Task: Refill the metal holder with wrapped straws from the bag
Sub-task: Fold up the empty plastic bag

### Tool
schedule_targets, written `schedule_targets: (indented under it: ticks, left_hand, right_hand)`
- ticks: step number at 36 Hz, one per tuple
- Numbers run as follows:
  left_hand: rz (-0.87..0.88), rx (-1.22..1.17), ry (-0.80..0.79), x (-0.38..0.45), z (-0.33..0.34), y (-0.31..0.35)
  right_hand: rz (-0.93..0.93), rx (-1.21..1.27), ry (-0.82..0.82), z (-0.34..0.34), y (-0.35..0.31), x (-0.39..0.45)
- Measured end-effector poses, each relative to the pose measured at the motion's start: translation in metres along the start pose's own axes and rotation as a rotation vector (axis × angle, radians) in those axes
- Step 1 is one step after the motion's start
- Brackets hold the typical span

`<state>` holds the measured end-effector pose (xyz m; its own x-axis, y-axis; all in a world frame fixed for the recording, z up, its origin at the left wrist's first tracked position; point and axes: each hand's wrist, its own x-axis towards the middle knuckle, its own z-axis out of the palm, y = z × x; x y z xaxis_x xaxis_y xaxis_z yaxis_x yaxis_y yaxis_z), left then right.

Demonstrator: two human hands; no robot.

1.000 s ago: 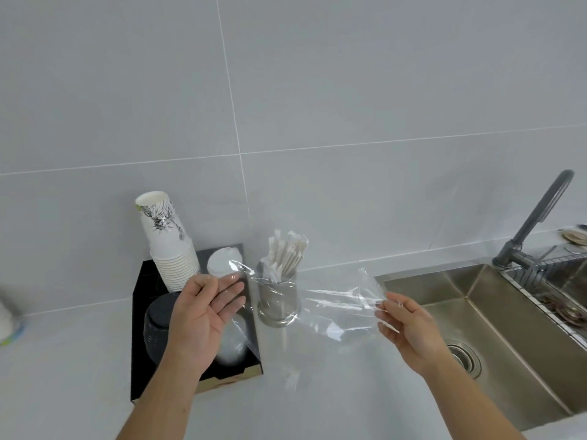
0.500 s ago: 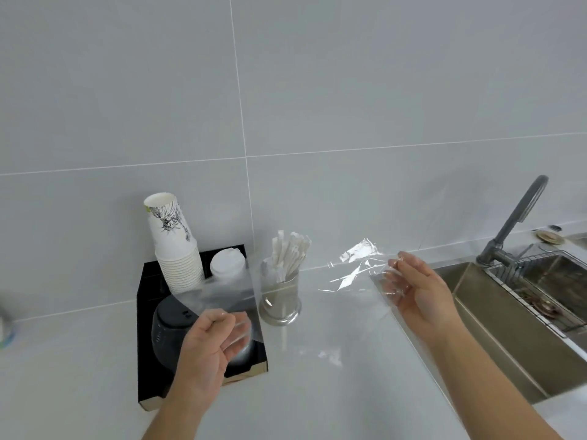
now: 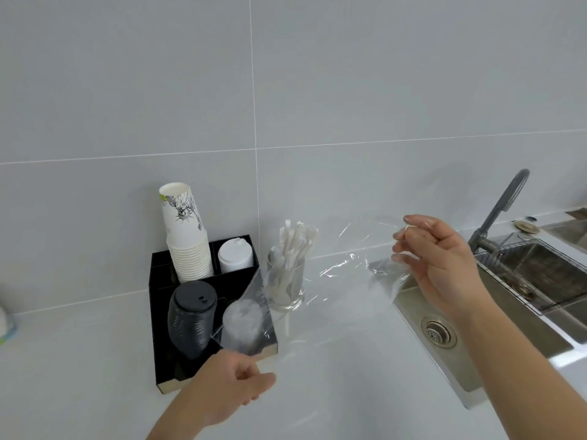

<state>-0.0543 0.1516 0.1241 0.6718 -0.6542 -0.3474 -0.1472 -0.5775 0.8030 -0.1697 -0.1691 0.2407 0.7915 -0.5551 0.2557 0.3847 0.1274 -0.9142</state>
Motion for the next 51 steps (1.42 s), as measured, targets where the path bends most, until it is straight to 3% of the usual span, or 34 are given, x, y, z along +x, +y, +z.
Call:
schedule_targets:
  ticks: [9,12,15,18,20,23,28,32,34,39,42,45,51]
  left_hand:
    - [0.534,-0.044,0.499,0.01,-0.033,0.101]
    - [0.66,0.082,0.507,0.024,-0.04,0.141]
    - [0.704,0.217,0.325,0.04,-0.044,0.17]
    - [0.644,0.306,0.119,0.052,-0.04,0.184]
    - [0.612,0.306,0.07,0.06,-0.034,0.186]
    - [0.595,0.22,0.07,0.066,-0.023,0.182]
    - [0.58,0.113,0.115,0.075,-0.014,0.172]
    - [0.554,0.149,0.081,0.076,-0.016,0.162]
    - [0.502,0.134,0.085,0.077,-0.017,0.155]
    - [0.38,0.028,0.092,0.079,-0.018,0.129]
    - [0.31,0.016,0.093,0.081,-0.018,0.112]
    - [0.227,-0.014,0.071,0.082,-0.021,0.098]
    - [0.013,0.054,-0.154,0.071,-0.026,0.064]
  right_hand:
    - [-0.069,-0.069,-0.075,0.005,-0.021,-0.016]
    - [-0.09,-0.066,-0.088,0.002,-0.025,-0.017]
    - [-0.11,-0.049,-0.118,-0.004,-0.029,-0.018]
    - [-0.095,-0.035,-0.158,-0.012,-0.035,-0.018]
    - [-0.072,-0.035,-0.181,-0.02,-0.037,-0.016]
    - [-0.053,-0.033,-0.143,-0.033,-0.036,-0.013]
    - [-0.004,-0.202,0.058,-0.06,-0.028,-0.005]
    - [0.054,-0.229,0.107,-0.076,-0.014,0.003]
    - [0.136,-0.23,0.085,-0.086,-0.005,0.007]
    - [0.407,-0.298,-0.221,-0.115,0.023,-0.006]
    - [0.566,-0.358,-0.303,-0.126,0.048,-0.02]
    - [0.637,-0.371,-0.28,-0.131,0.071,-0.036]
    - [0.651,-0.271,-0.108,-0.134,0.102,-0.05]
